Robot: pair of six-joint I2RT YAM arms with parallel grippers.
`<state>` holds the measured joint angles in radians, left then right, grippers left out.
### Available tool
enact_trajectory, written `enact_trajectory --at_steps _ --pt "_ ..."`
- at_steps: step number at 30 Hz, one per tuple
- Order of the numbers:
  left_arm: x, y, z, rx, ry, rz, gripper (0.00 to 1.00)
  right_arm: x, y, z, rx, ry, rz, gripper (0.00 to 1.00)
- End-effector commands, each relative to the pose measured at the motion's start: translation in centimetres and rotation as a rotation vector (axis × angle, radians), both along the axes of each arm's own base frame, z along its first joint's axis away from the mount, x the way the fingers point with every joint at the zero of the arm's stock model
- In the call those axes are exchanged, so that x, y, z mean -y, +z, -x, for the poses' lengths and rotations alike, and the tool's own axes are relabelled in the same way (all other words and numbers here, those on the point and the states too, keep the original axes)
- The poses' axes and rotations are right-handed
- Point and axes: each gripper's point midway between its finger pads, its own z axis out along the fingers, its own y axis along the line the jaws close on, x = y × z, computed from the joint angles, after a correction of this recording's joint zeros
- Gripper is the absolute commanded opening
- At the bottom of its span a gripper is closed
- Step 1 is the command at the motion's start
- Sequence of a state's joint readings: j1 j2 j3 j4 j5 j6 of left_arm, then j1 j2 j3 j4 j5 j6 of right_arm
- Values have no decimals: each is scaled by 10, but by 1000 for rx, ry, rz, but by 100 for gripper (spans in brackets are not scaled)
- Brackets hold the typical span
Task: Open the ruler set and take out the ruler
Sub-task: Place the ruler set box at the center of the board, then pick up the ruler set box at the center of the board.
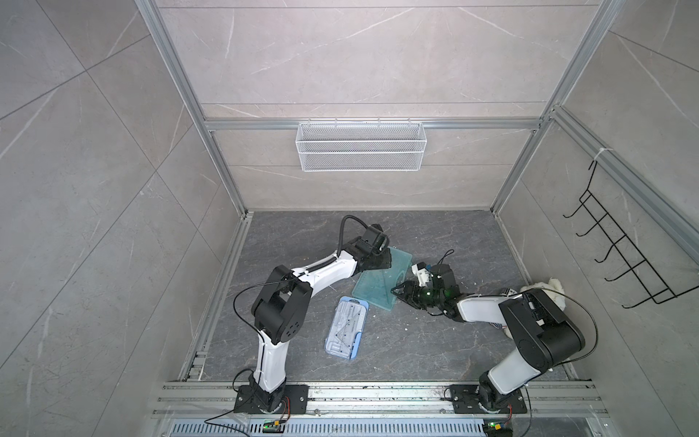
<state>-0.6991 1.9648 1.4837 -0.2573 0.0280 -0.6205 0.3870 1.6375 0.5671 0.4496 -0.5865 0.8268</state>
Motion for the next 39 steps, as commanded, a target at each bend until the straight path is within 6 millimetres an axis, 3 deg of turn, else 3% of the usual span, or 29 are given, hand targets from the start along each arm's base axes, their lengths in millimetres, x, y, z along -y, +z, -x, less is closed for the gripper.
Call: enact_trajectory --at_steps 1,3,7,9,12,15,16,21,33,39 --pt "-10 -6 5 -41 -11 -57 29 5 -11 2 -23 -21 32 54" --pt "4 -7 12 -31 -67 -111 29 20 -9 0 -22 -73 72 54" --pt "39 -14 23 -24 -161 -227 27 99 -13 4 -118 -294 311 55" --pt "57 -16 28 -26 -202 -239 25 135 -4 10 -120 -374 423 56" --pt "78 -21 32 -21 -245 -264 24 163 17 17 -75 -434 511 57" --pt "92 -22 35 -18 -272 -295 24 171 31 20 -46 -448 544 58" --pt "92 -40 35 -42 -275 -331 24 172 32 20 -42 -449 544 58" --pt "89 -62 34 -81 -268 -416 23 165 28 19 -44 -429 503 58" --pt "84 -78 35 -56 -257 -532 27 153 19 16 -56 -388 456 59" --pt "87 -90 39 -96 -263 -528 24 152 21 14 -49 -389 448 59"
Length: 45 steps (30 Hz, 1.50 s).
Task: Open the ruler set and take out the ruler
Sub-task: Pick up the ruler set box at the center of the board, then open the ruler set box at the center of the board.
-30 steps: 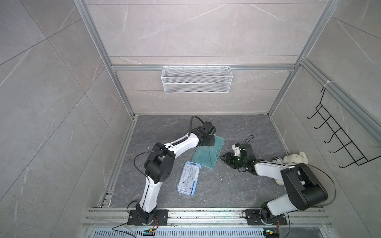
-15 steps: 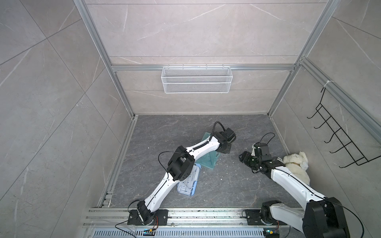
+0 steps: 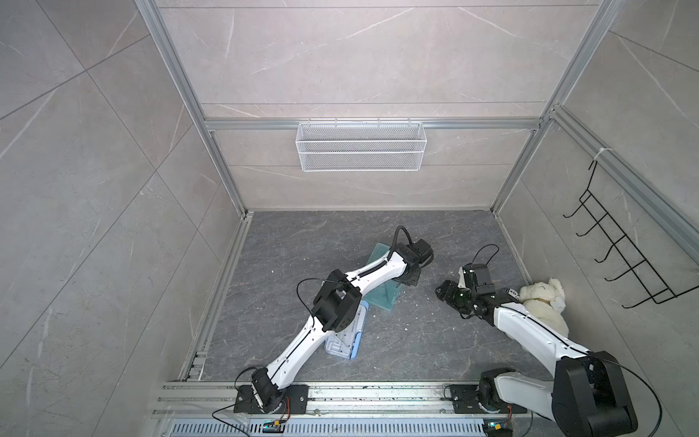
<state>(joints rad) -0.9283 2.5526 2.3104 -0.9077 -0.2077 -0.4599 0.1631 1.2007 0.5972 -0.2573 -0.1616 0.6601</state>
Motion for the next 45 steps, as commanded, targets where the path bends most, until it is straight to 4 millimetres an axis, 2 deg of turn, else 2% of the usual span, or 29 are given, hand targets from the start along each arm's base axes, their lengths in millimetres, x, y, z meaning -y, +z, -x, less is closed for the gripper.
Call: enact_trajectory --at_steps 1,5,8,11,17,19,20,24,30,35,42,45 --pt "0 -3 5 -21 -15 -20 22 0 -1 0 4 9 -1 59" --pt "5 0 8 -29 -12 6 6 -1 -1 -1 3 10 -6 59" --pt "9 10 7 -28 -4 40 0 -3 0 0 6 18 -17 59" --pt "14 27 7 -24 9 94 0 -14 6 -2 39 70 -63 59" --pt "23 70 0 -55 75 310 0 -57 29 -1 139 248 -282 58" --pt "23 77 -4 -87 104 403 0 -64 31 0 150 271 -327 56" --pt "24 91 -6 -97 113 472 0 -68 32 1 154 282 -352 56" --pt "23 104 -12 -158 145 642 0 -78 33 0 169 308 -434 51" --pt "22 107 -14 -164 150 673 0 -87 26 -4 162 300 -522 44" --pt "22 101 -14 -172 156 668 0 -101 24 -7 160 314 -574 43" --pt "21 98 -14 -176 160 664 0 -133 20 -10 145 377 -549 43" --pt "21 97 -13 -177 161 660 0 -137 19 -13 146 378 -544 42"
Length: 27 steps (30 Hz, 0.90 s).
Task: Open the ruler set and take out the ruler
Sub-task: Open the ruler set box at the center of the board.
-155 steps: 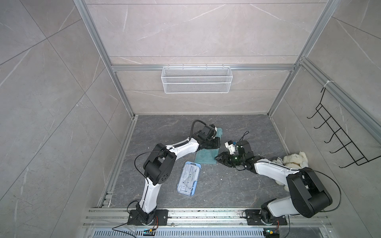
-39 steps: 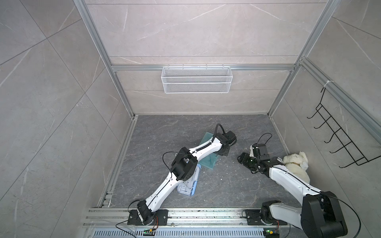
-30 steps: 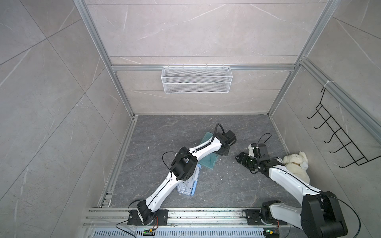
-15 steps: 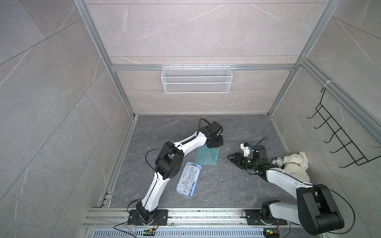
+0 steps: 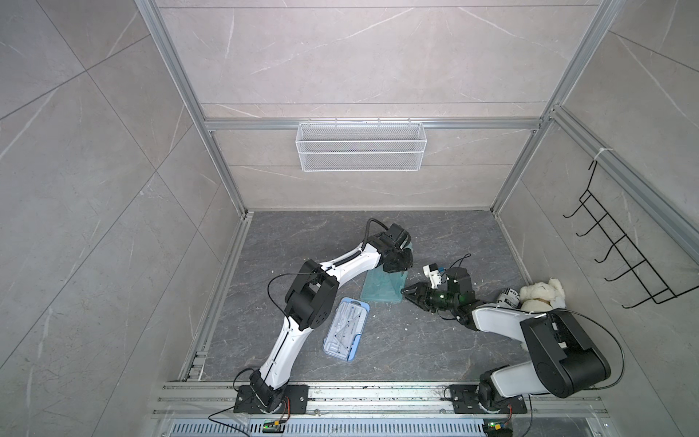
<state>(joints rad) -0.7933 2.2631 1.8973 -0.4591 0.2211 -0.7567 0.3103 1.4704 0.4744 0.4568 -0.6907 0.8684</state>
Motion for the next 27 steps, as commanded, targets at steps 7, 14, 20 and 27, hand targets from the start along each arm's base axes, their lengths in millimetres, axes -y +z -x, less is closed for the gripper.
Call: enact_trajectory --at_steps 7,14,20,27 --pt "13 28 1 23 -18 88 0 -4 5 -14 32 -24 12 37" --pt "12 25 3 18 -19 87 0 -4 4 -21 43 -35 32 34" --pt "12 24 3 13 -23 88 0 -4 4 -25 50 -40 42 30" --pt "14 21 3 8 -21 89 0 -3 3 -25 43 -41 47 18"
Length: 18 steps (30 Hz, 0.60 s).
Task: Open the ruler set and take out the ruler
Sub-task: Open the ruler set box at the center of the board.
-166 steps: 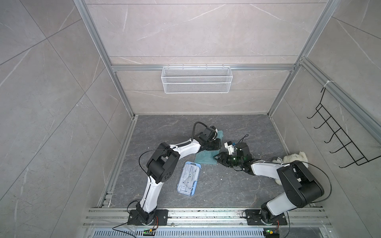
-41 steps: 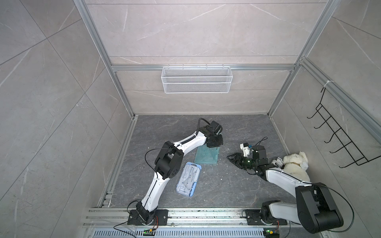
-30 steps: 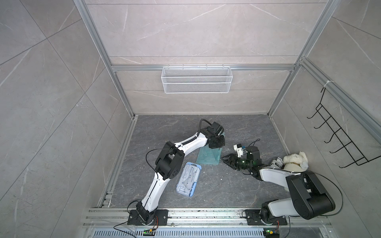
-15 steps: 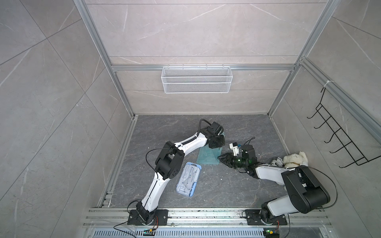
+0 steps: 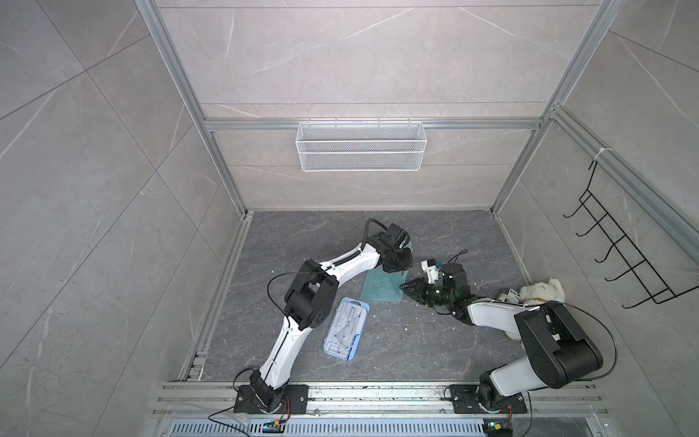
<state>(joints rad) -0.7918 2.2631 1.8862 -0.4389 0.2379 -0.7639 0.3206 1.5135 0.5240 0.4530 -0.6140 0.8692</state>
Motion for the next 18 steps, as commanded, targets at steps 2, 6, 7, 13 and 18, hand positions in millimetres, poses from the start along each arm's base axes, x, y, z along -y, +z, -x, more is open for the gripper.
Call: enact_trajectory --at_steps 2,6,7,13,18 --pt "12 21 2 15 -18 70 0 -4 6 -6 26 12 9 14" --pt "12 20 2 17 -18 68 0 -3 4 -5 11 17 24 3" --pt "12 20 1 19 -18 67 0 -3 4 -5 7 19 31 1" --pt "10 10 -1 24 -18 44 0 3 4 -1 -20 19 100 0" --pt "5 0 -4 43 -14 3 0 10 9 1 -39 11 168 0"
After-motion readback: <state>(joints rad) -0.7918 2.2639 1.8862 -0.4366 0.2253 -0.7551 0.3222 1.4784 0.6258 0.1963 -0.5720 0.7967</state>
